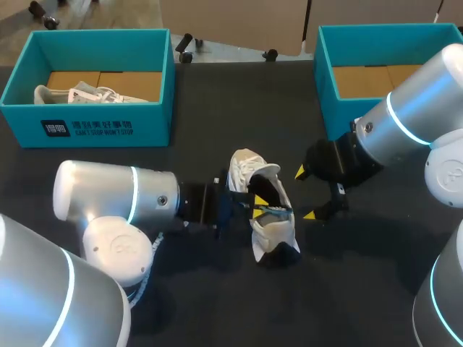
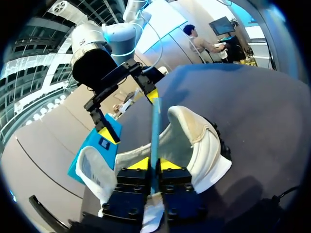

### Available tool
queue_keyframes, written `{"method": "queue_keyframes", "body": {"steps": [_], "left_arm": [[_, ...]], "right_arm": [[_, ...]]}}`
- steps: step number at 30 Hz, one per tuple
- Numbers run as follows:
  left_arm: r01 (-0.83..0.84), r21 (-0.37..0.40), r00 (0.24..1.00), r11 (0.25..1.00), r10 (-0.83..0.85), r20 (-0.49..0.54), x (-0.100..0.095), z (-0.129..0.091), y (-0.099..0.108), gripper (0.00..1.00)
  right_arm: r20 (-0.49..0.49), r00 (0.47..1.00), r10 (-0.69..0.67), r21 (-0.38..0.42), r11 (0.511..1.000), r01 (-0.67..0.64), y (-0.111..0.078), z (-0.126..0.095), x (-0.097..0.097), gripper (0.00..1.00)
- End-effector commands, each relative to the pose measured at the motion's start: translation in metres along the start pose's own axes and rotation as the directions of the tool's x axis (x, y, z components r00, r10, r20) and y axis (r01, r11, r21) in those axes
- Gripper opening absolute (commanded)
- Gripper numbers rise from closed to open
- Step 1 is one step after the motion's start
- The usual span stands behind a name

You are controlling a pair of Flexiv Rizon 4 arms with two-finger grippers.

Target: Take the shoe out of the shoebox, open the shoe tongue, remove and reinsert the insole, then place the shoe into the shoebox

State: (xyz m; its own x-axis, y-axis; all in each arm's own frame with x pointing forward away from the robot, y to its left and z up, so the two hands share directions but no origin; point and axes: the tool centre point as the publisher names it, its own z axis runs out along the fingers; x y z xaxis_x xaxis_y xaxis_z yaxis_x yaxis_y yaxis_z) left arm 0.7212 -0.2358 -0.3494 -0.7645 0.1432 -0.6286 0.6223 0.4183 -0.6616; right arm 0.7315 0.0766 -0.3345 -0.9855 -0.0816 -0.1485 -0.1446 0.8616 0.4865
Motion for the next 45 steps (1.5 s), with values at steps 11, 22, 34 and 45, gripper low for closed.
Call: {"method": "queue_keyframes", "body": {"steps": [11,22,34,45], "left_arm": [[-0.039,0.056,0.999,0.998,0.038,0.015,-0.008,-0.005,-0.029,0.49],[-0.027,0.058,0.998,0.998,0.031,-0.057,0.005,0.007,-0.026,0.00],[-0.179,0.076,0.981,0.981,0.184,-0.059,0.001,0.014,-0.004,0.00],[-0.201,0.112,0.977,0.973,0.207,-0.048,-0.001,0.011,0.001,0.43]], "right_arm": [[0.002,1.000,0.000,0.000,1.000,0.000,0.000,0.000,0.001,1.00],[0.002,1.000,0.000,0.000,1.000,0.000,0.000,0.000,0.001,1.00],[0.002,1.000,0.000,0.000,1.000,0.000,0.000,0.000,0.001,1.00],[0.002,1.000,0.000,0.000,1.000,0.000,0.000,0.000,0.001,1.00]]}}
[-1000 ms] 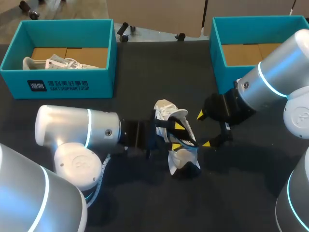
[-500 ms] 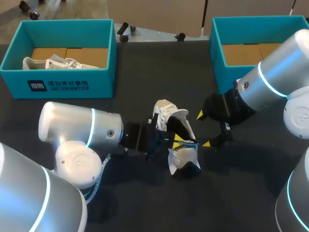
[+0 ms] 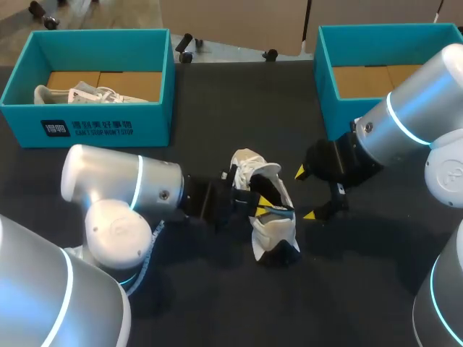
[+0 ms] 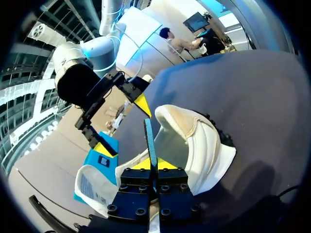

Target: Take the shoe out of the shoebox, open the shoe tongue, remove and reinsert the insole, then place the shoe into the shoebox

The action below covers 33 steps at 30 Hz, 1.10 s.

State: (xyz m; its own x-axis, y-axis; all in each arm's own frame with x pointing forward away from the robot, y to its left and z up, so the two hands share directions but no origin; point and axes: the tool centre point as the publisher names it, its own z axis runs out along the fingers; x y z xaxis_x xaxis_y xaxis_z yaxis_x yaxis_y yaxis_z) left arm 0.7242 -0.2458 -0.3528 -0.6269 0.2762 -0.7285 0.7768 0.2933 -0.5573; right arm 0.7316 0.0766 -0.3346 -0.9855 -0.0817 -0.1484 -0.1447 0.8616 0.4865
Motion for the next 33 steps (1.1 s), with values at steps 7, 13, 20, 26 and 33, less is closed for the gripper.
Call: {"method": "queue_keyframes", "body": {"steps": [7,13,20,26,33], "left_arm": [[0.044,0.027,0.998,0.999,-0.044,0.034,-0.004,-0.008,-0.015,0.45],[0.091,-0.005,0.996,0.996,-0.091,0.001,-0.003,-0.015,-0.023,0.47],[0.135,-0.047,0.990,0.990,-0.136,-0.033,-0.001,-0.023,-0.027,0.43],[0.147,-0.058,0.986,0.987,-0.151,-0.074,0.005,-0.023,-0.027,0.16],[0.160,-0.048,0.981,0.986,-0.164,-0.105,0.012,-0.017,-0.018,0.00]], "right_arm": [[0.002,1.000,0.000,0.000,1.000,0.000,0.000,0.000,0.001,1.00],[0.002,1.000,0.000,0.000,1.000,0.000,0.000,0.000,0.001,1.00],[0.002,1.000,0.000,0.000,1.000,0.000,0.000,0.000,0.001,1.00],[0.002,1.000,0.000,0.000,1.000,0.000,0.000,0.000,0.001,1.00],[0.002,1.000,0.000,0.000,1.000,0.000,0.000,0.000,0.001,1.00]]}}
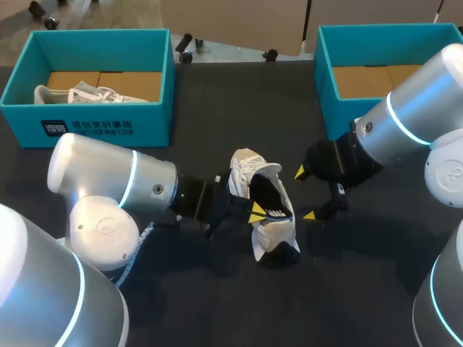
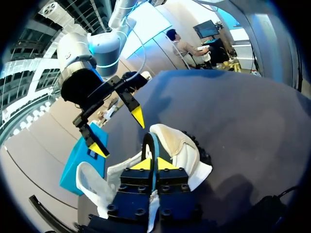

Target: Take the shoe out of the shoebox, open the shoe tongue, remove and reinsert the insole, then place the shoe into the shoebox

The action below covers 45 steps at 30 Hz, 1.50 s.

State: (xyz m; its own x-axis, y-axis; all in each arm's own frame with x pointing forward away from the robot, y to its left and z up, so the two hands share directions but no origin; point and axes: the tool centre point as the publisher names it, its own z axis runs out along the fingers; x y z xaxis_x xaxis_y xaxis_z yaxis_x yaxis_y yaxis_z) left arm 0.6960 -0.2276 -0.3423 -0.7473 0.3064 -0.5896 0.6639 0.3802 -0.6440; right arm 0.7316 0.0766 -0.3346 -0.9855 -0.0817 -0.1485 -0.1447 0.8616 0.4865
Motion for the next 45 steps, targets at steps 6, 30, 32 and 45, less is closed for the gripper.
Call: {"method": "queue_keyframes", "body": {"steps": [6,30,32,45], "left_arm": [[-0.009,0.023,1.000,1.000,0.010,-0.030,-0.004,0.004,0.004,0.00],[-0.023,0.021,0.998,1.000,0.024,-0.056,-0.006,-0.002,0.006,0.71],[-0.021,0.022,0.998,1.000,0.022,-0.059,-0.005,0.001,0.007,0.71],[-0.023,0.043,0.999,0.999,0.025,-0.042,-0.011,0.007,0.001,0.47]], "right_arm": [[0.002,1.000,0.000,0.000,1.000,0.000,0.000,0.000,0.001,1.00],[0.002,1.000,0.000,0.000,1.000,0.000,0.000,0.000,0.001,1.00],[0.002,1.000,0.000,0.000,1.000,0.000,0.000,0.000,0.001,1.00],[0.002,1.000,0.000,0.000,1.000,0.000,0.000,0.000,0.001,1.00]]}}
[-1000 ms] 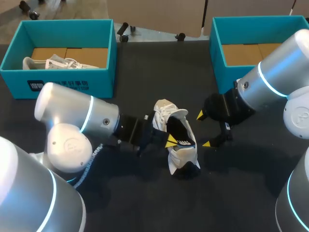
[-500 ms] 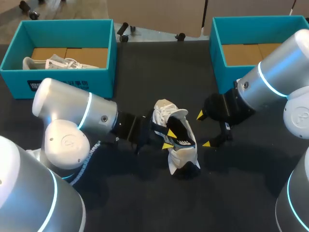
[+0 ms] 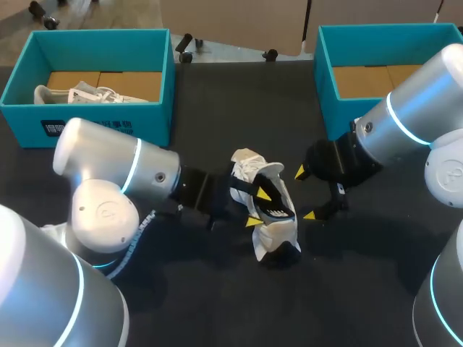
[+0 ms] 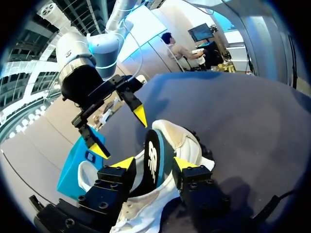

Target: Take the shoe out of the shoebox, open the shoe tongue, remove and reinsert the insole, then place the shoe into the shoebox

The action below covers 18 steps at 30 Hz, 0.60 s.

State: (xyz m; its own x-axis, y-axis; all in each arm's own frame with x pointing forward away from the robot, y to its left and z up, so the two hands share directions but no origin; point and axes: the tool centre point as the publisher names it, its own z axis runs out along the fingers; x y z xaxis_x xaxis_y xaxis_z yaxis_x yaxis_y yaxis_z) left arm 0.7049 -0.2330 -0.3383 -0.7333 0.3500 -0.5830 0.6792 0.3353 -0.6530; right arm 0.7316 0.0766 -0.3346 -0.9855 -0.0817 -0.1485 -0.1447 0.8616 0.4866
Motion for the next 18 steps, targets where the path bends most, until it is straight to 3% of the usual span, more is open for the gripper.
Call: {"method": "queue_keyframes", "body": {"steps": [1,18], "left_arm": [[-0.004,-0.002,1.000,1.000,0.004,-0.004,-0.001,0.004,-0.001,0.48],[-0.011,0.000,1.000,1.000,0.011,-0.027,0.000,0.018,-0.004,0.43]], "right_arm": [[0.002,1.000,0.000,0.000,1.000,0.000,0.000,0.000,0.001,1.00],[0.002,1.000,0.000,0.000,1.000,0.000,0.000,0.000,0.001,1.00]]}}
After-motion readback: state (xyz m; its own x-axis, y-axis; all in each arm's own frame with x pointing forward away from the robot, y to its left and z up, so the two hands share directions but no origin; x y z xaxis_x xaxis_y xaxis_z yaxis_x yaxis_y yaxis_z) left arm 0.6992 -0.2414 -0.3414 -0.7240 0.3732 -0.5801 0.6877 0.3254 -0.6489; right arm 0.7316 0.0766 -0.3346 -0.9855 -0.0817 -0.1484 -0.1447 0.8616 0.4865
